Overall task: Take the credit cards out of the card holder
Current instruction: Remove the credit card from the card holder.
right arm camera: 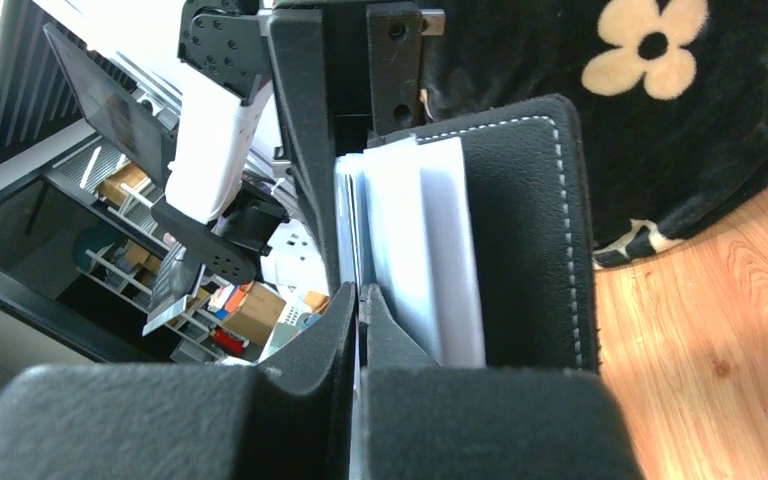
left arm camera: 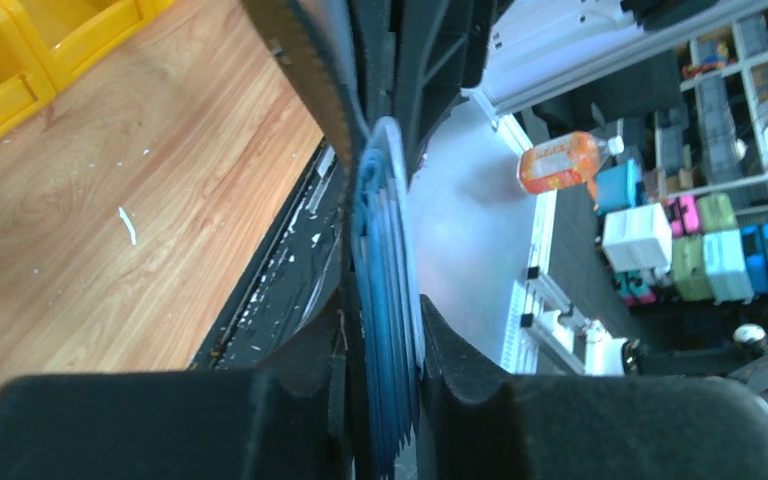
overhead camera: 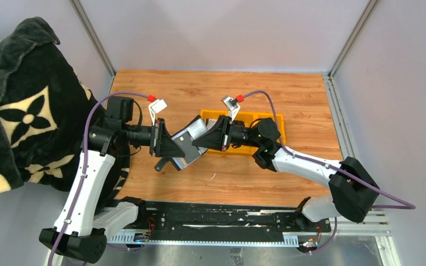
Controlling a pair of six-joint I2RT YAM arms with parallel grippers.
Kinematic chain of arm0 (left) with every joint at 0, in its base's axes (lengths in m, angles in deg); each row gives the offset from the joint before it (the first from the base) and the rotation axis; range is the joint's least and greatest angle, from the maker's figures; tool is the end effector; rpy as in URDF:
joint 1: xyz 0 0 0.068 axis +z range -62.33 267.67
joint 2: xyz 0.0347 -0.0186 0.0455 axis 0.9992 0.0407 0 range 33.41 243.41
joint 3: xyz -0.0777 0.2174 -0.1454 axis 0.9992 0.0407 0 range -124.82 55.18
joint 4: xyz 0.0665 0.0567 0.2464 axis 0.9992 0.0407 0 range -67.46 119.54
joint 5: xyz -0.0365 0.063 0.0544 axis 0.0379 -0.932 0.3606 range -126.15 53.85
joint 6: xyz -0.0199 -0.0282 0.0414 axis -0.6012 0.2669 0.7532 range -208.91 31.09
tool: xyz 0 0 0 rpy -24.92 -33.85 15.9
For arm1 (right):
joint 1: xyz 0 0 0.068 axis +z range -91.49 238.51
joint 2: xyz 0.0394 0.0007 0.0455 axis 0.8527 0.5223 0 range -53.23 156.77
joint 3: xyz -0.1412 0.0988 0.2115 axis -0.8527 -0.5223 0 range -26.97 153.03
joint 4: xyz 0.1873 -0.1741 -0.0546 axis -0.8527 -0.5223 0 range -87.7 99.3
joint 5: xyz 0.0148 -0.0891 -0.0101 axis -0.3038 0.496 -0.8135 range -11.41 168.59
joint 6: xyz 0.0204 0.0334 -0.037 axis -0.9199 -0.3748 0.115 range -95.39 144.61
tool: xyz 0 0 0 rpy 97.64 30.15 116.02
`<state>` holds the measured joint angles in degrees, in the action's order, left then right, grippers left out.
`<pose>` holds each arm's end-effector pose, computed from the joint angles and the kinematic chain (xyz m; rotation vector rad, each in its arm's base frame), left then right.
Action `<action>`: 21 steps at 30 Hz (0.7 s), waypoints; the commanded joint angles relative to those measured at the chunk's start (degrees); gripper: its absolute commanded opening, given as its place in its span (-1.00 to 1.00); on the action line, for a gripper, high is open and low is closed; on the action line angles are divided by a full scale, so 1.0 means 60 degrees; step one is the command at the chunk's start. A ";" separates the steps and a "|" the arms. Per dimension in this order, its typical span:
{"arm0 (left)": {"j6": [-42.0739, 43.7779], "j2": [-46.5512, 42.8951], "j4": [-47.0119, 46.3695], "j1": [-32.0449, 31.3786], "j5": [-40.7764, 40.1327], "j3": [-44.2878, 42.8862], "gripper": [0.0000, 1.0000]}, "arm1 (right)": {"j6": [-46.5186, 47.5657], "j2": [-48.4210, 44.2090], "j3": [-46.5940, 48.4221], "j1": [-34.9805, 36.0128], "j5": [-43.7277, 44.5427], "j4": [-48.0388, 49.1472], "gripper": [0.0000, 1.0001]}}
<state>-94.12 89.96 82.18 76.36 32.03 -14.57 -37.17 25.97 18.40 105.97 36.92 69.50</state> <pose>0.1498 -0.0637 0.3850 0.6840 2.0830 -1.5390 0.1838 0.2352 0.3309 -0.6309 1.3928 2.0000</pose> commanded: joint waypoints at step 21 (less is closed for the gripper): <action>-0.0087 -0.0256 -0.0008 -0.0006 0.0998 -0.0411 -1.00 | -0.0576 0.0180 0.0246 -0.0017 -0.1715 0.1089 -0.46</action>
<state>-94.01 89.37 82.27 76.34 34.59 -14.60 -43.25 27.02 17.26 105.73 32.42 79.19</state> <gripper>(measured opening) 0.210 0.266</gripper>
